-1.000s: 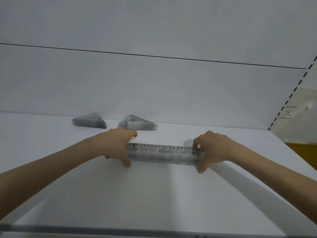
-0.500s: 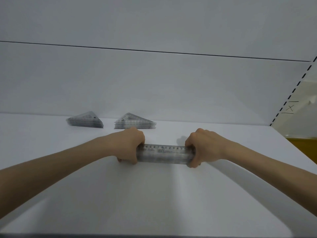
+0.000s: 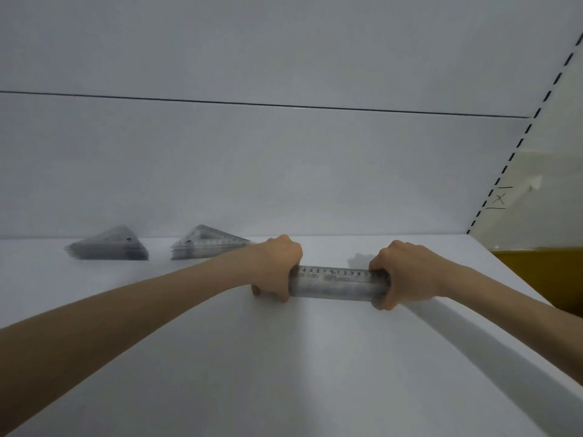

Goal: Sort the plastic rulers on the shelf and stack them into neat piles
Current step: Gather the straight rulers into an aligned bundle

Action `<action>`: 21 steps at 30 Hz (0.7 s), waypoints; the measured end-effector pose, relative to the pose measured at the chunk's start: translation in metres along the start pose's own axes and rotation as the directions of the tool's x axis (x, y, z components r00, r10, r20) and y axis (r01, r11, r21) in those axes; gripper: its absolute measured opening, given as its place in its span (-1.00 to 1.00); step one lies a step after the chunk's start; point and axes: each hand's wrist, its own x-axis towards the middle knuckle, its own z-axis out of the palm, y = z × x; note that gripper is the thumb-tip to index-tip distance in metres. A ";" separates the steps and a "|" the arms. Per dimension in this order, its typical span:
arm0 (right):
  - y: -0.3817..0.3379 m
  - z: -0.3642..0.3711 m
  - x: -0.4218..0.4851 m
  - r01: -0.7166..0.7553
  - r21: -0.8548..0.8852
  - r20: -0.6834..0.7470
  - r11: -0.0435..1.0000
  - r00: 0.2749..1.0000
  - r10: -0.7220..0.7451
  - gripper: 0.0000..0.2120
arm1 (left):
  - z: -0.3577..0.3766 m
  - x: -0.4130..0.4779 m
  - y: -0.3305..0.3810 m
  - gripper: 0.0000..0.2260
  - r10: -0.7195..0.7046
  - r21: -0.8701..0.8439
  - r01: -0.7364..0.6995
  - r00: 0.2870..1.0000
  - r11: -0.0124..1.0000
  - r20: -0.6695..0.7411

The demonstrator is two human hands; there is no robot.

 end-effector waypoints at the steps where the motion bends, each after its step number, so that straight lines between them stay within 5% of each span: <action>1: 0.011 0.001 0.000 -0.018 0.002 0.000 1.000 1.000 0.018 -0.74 | -0.003 0.010 0.007 -0.82 0.007 -0.001 -0.007 1.000 1.000 0.005; 7: 0.059 0.003 0.023 -0.048 0.062 0.005 0.997 0.999 0.048 -0.74 | -0.021 0.060 0.022 -0.80 0.031 -0.030 -0.031 1.000 0.999 0.006; 21: 0.083 -0.004 0.102 0.143 0.083 -0.041 0.986 0.989 -0.140 -0.76 | -0.036 0.097 -0.006 -0.81 -0.072 -0.013 0.071 0.997 0.997 -0.021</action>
